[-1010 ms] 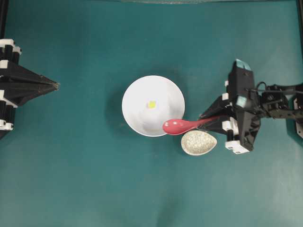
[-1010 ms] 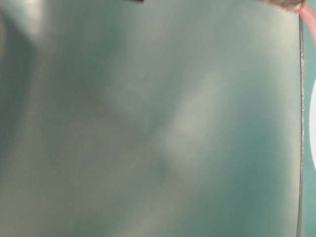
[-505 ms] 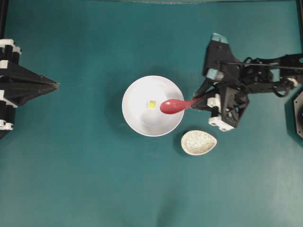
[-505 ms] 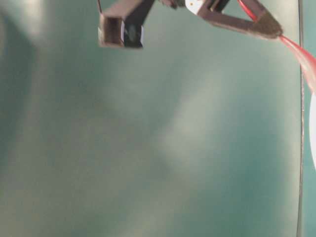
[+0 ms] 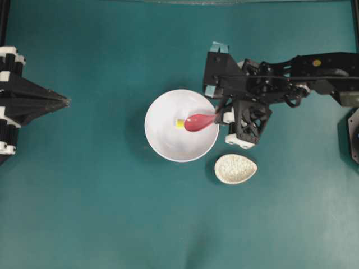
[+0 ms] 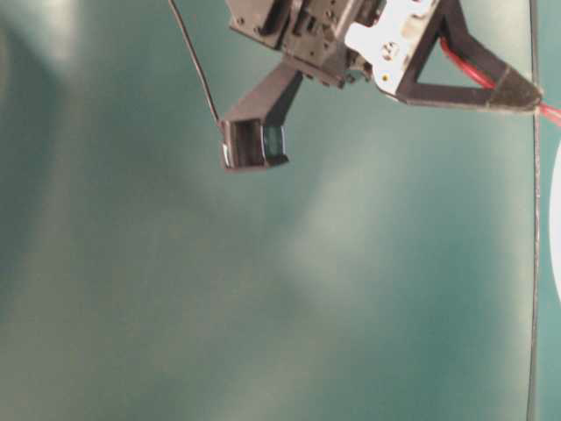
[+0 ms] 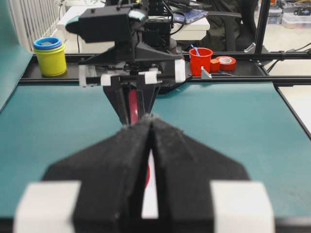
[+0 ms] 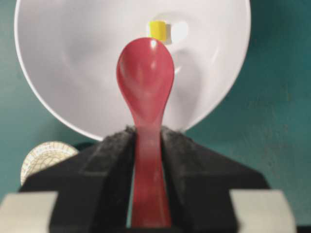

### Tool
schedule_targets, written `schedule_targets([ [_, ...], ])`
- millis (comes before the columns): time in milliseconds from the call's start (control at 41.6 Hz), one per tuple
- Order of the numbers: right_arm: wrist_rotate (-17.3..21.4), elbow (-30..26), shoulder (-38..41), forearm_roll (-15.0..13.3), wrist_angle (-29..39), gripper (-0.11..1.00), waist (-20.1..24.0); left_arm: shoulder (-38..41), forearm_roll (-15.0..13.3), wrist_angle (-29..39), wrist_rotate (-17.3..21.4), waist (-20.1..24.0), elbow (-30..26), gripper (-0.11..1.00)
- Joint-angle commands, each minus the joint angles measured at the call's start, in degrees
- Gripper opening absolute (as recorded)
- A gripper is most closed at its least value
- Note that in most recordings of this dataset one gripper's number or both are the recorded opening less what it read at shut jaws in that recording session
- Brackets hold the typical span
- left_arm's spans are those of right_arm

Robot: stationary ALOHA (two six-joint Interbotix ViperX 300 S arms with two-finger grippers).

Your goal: Scoop the yellow hexagonal prism block from the bowl with a spoon using the right arm.

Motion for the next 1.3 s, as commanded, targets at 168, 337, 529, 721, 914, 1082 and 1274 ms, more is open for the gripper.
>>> schedule_targets([
  [168,0.2,-2.5,1.6,-0.3,1.1,0.24,0.1,0.6,0.1,-0.4,0.0,0.0,-1.1,0.00],
  [337,0.2,-2.8,2.9,-0.3,0.9,0.24,0.0,0.6,0.1,-0.4,0.0,0.0,-1.1,0.00],
  [529,0.2,-3.6,4.5,-0.3,0.5,0.24,0.1,0.6,0.2,-0.5,0.0,0.0,-1.1,0.00],
  [721,0.1,-5.2,6.6,-0.3,-0.3,0.24,0.1,0.6,0.2,-0.5,0.0,0.0,-1.1,0.00],
  [914,0.1,-6.5,7.6,-0.3,-2.5,0.24,0.1,0.6,0.1,-0.5,0.0,0.0,-1.1,0.00],
  [1082,0.1,-7.0,7.8,-0.3,-4.0,0.24,0.1,0.6,0.2,-0.4,0.0,0.0,-1.2,0.00],
  [1274,0.0,-7.1,7.8,-0.2,-5.4,0.24,0.4,0.6,0.2,-0.4,0.0,0.0,-1.2,0.00],
])
